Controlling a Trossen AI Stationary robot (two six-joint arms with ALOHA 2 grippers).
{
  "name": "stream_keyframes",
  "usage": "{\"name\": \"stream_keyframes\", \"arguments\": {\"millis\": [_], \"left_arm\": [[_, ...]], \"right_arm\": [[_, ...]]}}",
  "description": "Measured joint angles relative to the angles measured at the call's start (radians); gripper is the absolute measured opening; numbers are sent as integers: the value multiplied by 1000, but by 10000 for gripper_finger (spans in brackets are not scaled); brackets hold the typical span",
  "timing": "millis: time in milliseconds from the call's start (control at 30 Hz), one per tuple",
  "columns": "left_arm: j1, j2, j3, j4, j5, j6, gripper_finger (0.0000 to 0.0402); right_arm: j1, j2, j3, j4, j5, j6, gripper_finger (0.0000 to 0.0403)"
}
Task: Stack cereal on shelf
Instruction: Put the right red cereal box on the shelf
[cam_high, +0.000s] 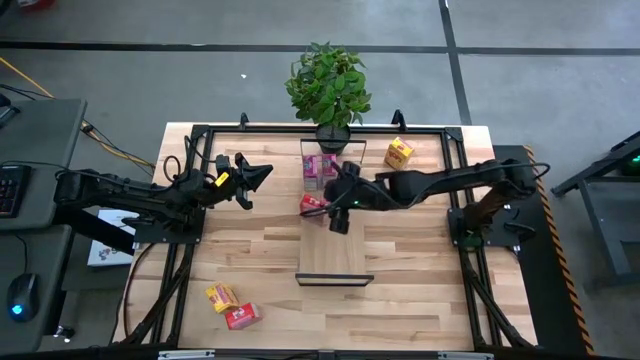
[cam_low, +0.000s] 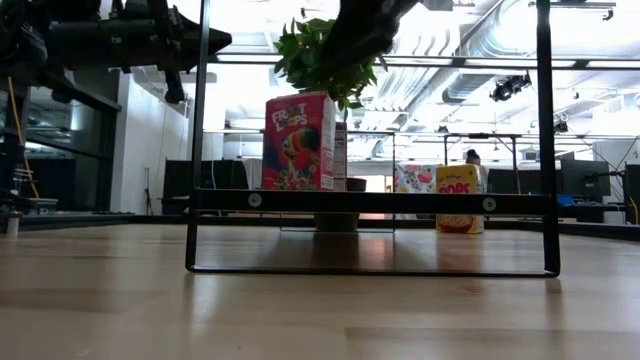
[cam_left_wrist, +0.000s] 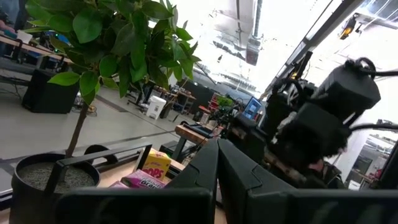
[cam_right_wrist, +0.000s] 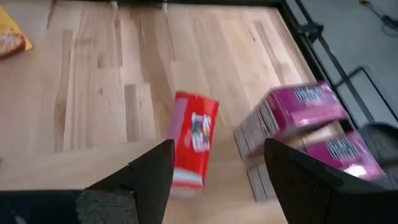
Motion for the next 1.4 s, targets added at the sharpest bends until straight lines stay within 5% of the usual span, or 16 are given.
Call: {"name": "stream_keyframes", "arguments": {"millis": [133,333,400,567,733,967,1400], "left_arm": [[0,0,0,-1,0,0,0],[0,0,0,-4,0,0,0],[0,0,0,-5,0,0,0],[0,0,0,-3,0,0,0],[1,0,0,-2,-15,10,0],[2,0,0,-13,-23,33,0],[2,0,0,-21,-29,27,0]], "right_arm": [[69,-46,-63,-50,40,18,209],[184,-145,-280,-36,182,168,39],[199,-181,-393,87,171,213,15],[151,-198,-631,586,19,208,10],[76,-137,-677,885,-97,162,4],[61,1,-559,869,-183,125,1],[49,64,-488,774,-68,105,0]]}}
